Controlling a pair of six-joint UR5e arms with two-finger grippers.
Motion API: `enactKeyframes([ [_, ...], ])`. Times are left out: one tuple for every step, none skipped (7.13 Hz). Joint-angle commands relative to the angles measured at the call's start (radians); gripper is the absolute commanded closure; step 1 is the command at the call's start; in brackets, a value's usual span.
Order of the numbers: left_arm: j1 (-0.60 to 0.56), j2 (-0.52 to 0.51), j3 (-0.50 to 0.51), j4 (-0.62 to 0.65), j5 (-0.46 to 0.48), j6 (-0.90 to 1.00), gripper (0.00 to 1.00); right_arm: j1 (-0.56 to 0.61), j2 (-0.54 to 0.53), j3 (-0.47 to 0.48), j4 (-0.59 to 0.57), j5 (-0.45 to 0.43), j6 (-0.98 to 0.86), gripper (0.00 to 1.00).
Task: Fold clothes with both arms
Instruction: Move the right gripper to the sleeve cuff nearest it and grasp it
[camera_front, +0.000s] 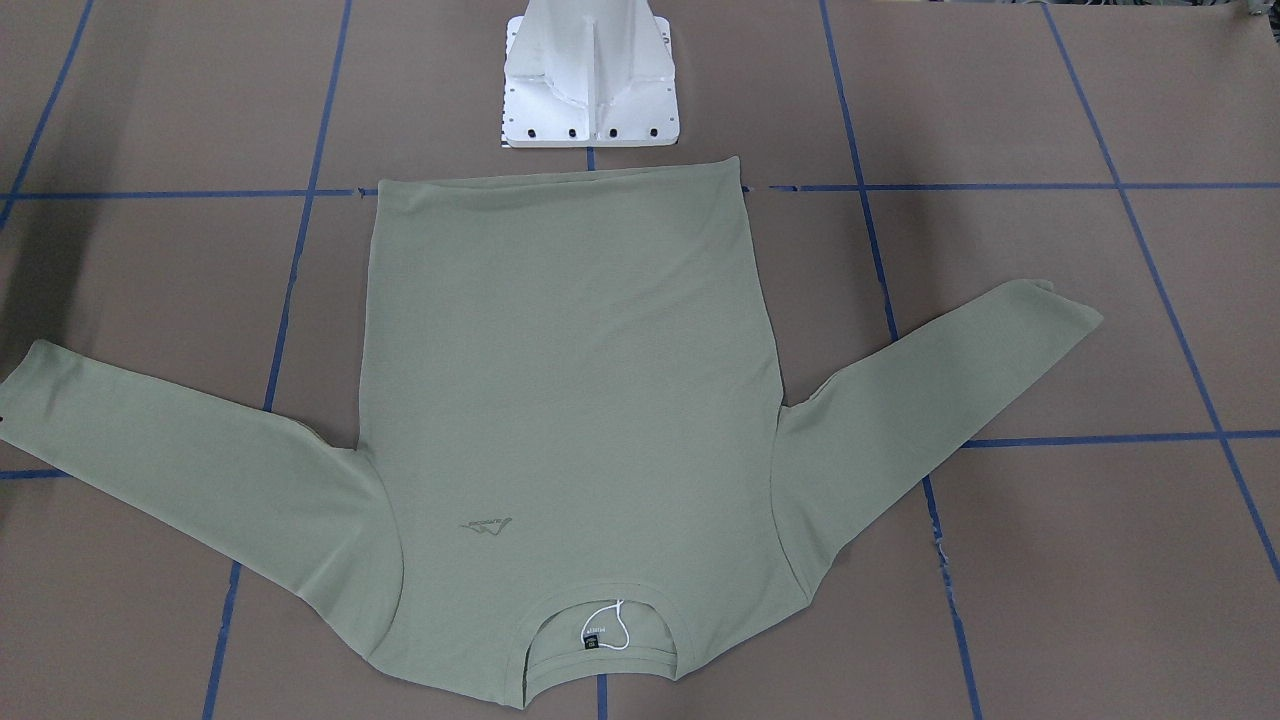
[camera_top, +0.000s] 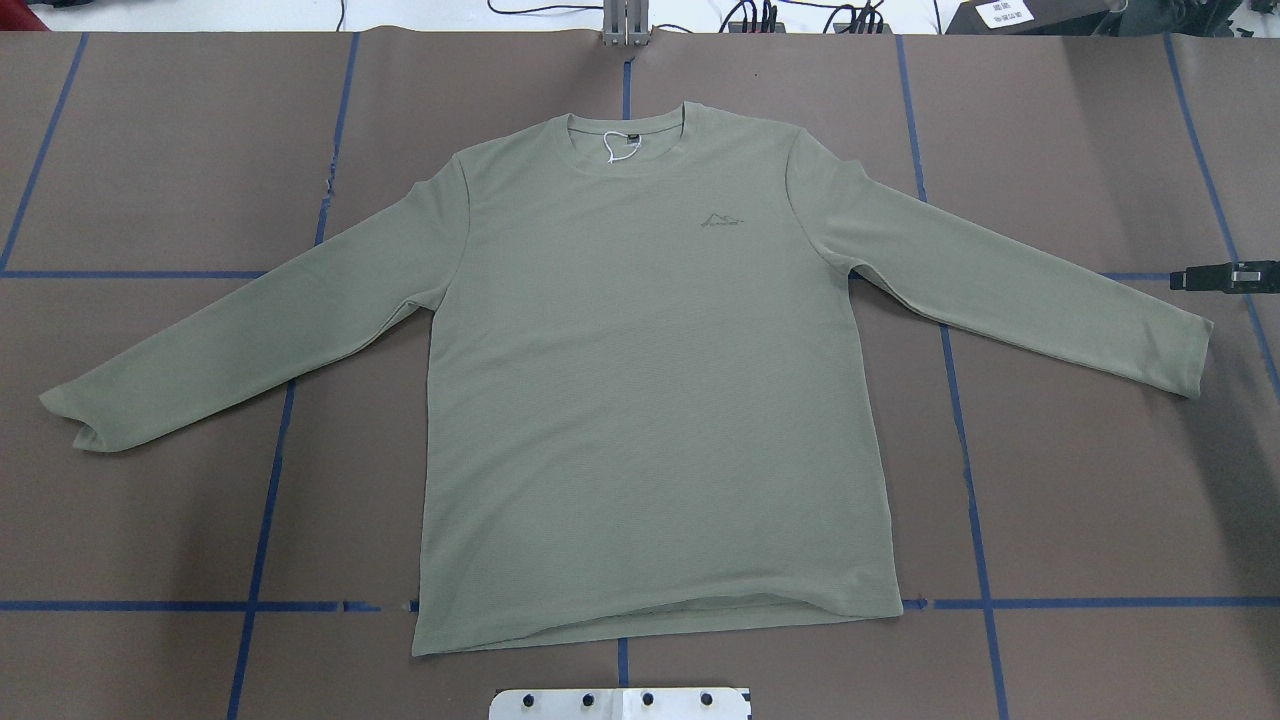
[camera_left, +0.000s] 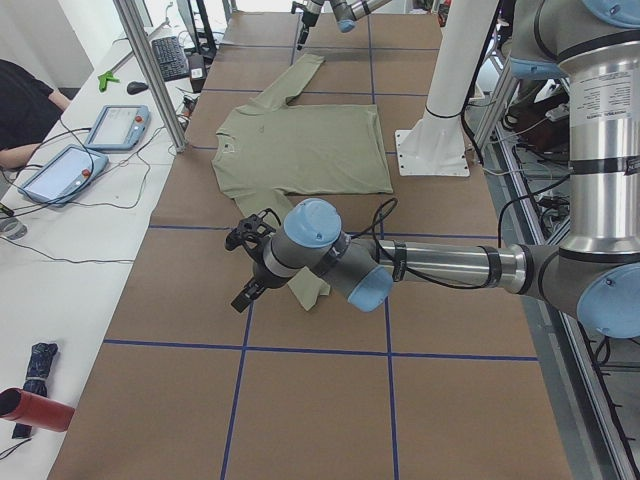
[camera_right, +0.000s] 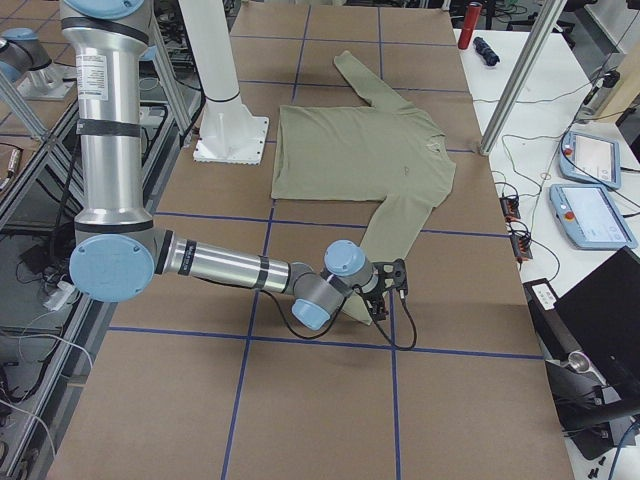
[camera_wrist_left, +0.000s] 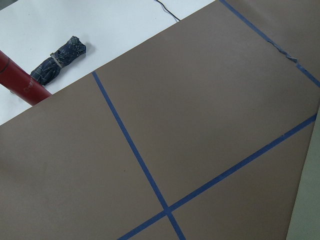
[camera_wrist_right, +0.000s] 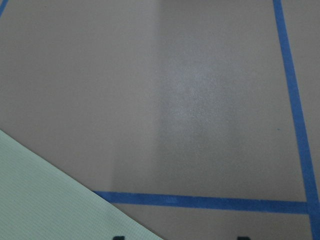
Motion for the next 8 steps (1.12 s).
enactKeyframes([
  [0.0,0.0,0.002,0.0,0.0,0.0,0.0,-0.02,-0.005,-0.023,0.012,-0.011,0.0,0.32],
  [0.0,0.0,0.002,0.0,0.0,0.0,0.0,-0.024,-0.018,-0.026,0.02,-0.011,-0.003,0.37],
  [0.0,0.0,0.003,0.0,0.0,0.002,0.0,-0.029,-0.031,-0.027,0.024,-0.011,-0.003,0.38],
  [0.0,0.0,0.003,0.0,0.0,0.002,0.0,-0.034,-0.032,-0.027,0.024,-0.014,-0.003,0.39],
  [0.0,0.0,0.003,0.0,0.0,0.002,0.0,-0.038,-0.031,-0.029,0.024,-0.023,-0.003,0.41],
  [0.0,0.0,0.005,0.0,0.0,0.002,0.0,-0.04,-0.031,-0.029,0.024,-0.023,-0.003,0.42],
  [0.0,0.0,0.006,0.0,0.0,0.002,0.0,-0.041,-0.031,-0.03,0.023,-0.023,-0.003,0.55],
  [0.0,0.0,0.006,0.0,0.0,0.002,0.0,-0.043,-0.026,-0.038,0.023,-0.034,-0.005,0.59],
])
